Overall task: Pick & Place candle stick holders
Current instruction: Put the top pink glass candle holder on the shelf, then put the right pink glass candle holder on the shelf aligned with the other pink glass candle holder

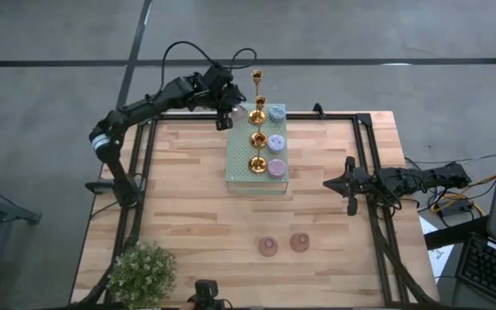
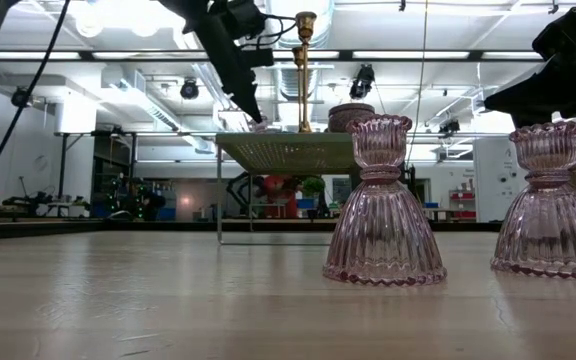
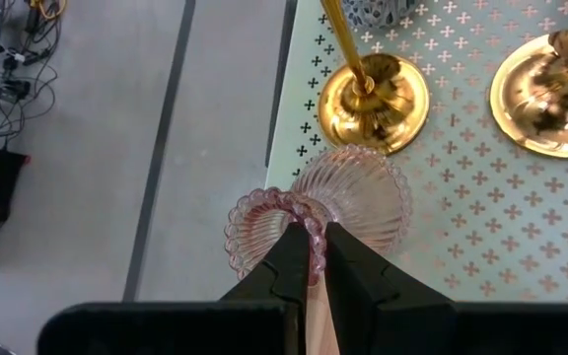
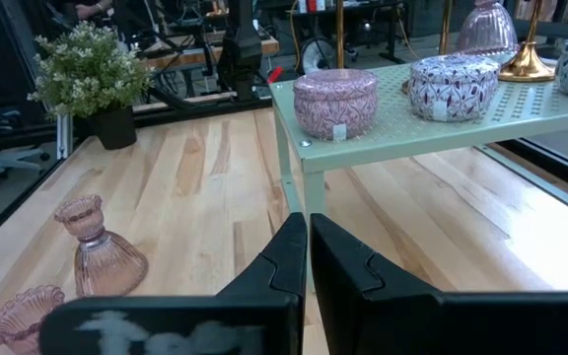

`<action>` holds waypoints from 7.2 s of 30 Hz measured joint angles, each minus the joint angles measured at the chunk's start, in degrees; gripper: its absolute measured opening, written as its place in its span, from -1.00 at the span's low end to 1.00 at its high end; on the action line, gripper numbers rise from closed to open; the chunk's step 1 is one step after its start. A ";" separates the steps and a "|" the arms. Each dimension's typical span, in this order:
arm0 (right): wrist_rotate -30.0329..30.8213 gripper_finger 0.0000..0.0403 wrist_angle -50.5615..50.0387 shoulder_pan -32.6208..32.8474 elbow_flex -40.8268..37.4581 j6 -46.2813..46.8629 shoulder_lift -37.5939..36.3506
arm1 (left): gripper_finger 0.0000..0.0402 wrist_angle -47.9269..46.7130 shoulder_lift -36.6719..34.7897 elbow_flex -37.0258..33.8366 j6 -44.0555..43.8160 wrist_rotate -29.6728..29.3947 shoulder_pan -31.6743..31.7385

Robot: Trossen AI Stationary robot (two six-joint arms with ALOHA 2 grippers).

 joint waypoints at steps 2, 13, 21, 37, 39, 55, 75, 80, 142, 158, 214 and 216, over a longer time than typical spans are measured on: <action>0.01 -0.94 0.00 -0.01 0.00 0.00 0.00 | -0.87 0.11 0.00 -0.04 -0.01 0.02 0.00; 0.01 -0.94 0.00 -0.01 0.00 0.00 0.00 | -0.87 0.39 0.13 -0.17 0.33 -1.19 0.00; 0.01 -0.94 0.00 0.00 -0.01 0.00 0.00 | -0.87 0.41 0.15 -0.21 0.49 -2.52 -0.07; 0.01 -0.94 0.00 -0.01 -0.01 -0.01 0.00 | -0.87 0.64 0.15 -0.41 1.50 -2.86 -0.11; 0.01 -0.94 0.00 -0.02 0.00 0.00 0.00 | -0.87 0.68 0.15 -0.41 1.48 -2.80 -0.11; 0.01 -0.94 0.00 0.00 -0.01 0.00 0.00 | -0.65 1.50 0.24 -0.78 1.24 -2.31 -0.15; 0.01 -0.94 0.00 -0.01 0.00 0.00 0.00 | -0.54 4.53 0.24 -1.31 1.92 -2.50 -0.24; 0.01 -0.94 0.00 0.00 0.00 0.00 0.00 | -0.53 4.52 0.26 -1.31 0.90 -1.92 -0.24; 0.01 -0.94 -0.02 -0.02 -0.02 0.00 -0.01 | -0.61 14.32 -3.89 -14.37 0.30 -9.16 1.25; 0.00 -0.94 -0.02 0.00 -0.01 -0.01 -0.01 | -0.61 17.73 -3.89 -15.40 -2.22 -1.13 1.27; 0.01 -0.94 -0.01 0.00 0.00 -0.01 -0.01 | -0.96 32.78 -54.43 -55.49 -18.42 46.91 1.18; 0.01 -0.94 -0.02 0.00 0.00 0.00 0.00 | -0.96 35.90 -56.11 -58.24 -20.87 49.63 1.18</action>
